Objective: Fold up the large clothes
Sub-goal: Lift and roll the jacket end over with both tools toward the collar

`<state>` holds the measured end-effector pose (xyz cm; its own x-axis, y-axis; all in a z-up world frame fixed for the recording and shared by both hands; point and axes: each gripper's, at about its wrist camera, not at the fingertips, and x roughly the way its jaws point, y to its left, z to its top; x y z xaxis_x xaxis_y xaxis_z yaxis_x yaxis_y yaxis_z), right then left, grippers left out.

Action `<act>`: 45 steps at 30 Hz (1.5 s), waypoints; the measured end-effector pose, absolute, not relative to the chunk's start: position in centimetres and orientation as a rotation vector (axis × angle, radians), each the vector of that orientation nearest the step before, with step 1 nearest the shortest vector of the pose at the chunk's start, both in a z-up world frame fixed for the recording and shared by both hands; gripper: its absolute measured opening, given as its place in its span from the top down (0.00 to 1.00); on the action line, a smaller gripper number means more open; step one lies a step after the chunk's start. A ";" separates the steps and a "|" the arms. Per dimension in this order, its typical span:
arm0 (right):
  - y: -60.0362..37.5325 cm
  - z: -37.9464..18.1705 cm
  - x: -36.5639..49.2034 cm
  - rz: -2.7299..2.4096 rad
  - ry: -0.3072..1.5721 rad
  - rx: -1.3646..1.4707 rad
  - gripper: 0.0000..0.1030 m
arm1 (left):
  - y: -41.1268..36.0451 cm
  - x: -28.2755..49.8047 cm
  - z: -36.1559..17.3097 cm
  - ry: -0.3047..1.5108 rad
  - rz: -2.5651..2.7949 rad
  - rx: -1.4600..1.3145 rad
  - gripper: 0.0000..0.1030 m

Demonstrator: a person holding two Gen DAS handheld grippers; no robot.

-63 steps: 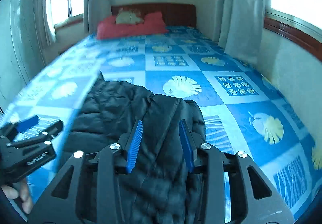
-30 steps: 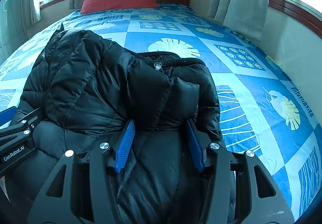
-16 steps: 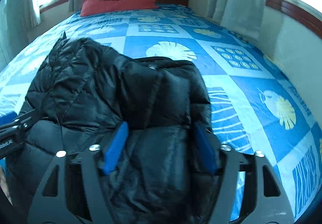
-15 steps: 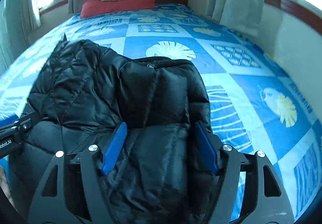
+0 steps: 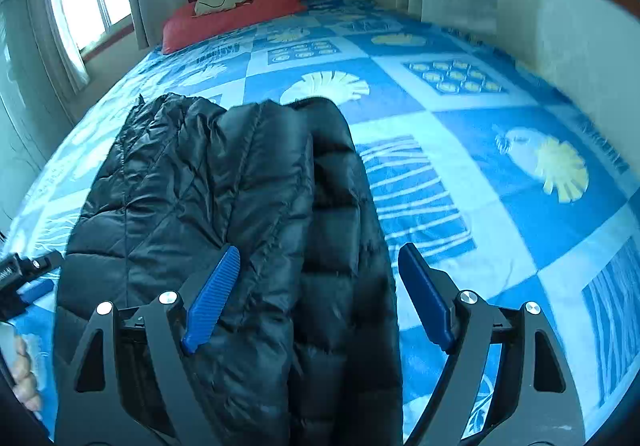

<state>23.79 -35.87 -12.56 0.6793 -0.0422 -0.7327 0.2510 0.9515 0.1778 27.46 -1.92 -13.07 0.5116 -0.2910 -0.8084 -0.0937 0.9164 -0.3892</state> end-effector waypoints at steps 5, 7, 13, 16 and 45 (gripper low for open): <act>-37.7 -13.5 23.1 -0.110 0.833 0.448 0.19 | -0.5 26.7 -14.1 1.073 -0.173 -0.512 0.19; -38.2 -14.0 22.9 -0.104 0.835 0.502 0.18 | 0.0 26.3 -14.8 1.101 -0.153 -0.581 0.19; -38.8 -15.5 22.4 -0.085 0.816 0.622 0.12 | 0.4 25.5 -16.5 1.113 -0.149 -0.794 0.19; -39.4 -15.9 22.1 -0.064 0.786 0.674 0.11 | 0.3 25.0 -16.6 1.099 -0.147 -0.845 0.18; -37.4 -17.9 23.3 0.150 0.785 0.766 0.46 | -2.6 26.2 -17.8 1.074 -0.381 -0.951 0.25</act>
<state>23.27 -37.40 -17.85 0.7120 0.3921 -0.5826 0.1504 0.7252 0.6719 26.22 -2.61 -17.76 0.4617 -0.6790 -0.5708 -0.1680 0.5649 -0.8079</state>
